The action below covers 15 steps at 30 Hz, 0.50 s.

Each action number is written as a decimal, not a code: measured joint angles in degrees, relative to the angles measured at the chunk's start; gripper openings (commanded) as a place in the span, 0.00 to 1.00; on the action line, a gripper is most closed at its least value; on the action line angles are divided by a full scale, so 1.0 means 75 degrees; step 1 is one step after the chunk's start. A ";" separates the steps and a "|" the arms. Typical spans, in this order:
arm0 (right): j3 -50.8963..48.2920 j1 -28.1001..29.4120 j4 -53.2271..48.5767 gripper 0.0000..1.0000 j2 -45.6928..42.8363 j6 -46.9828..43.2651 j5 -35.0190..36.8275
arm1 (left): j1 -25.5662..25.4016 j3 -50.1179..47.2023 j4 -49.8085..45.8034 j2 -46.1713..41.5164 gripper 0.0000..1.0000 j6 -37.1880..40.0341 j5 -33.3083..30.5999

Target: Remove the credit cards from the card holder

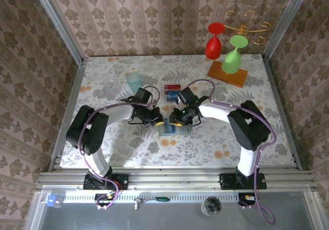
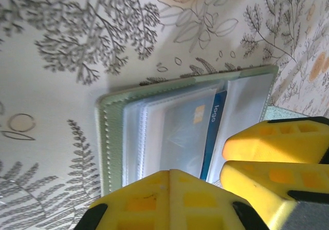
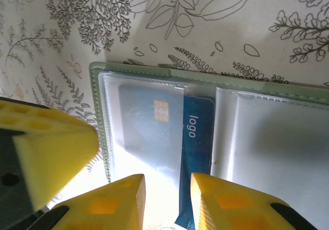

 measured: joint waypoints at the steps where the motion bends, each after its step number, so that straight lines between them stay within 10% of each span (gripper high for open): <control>1: 0.0000 0.0000 0.0000 0.29 -0.0023 0.0000 0.0000 | -0.0044 0.0000 -0.0003 0.0000 0.00 0.0000 -0.0003; 15: -0.0006 -0.0029 -0.0009 0.29 -0.0070 0.0000 0.0023 | -0.0189 0.0035 -0.0289 0.0117 0.00 0.0166 -0.0297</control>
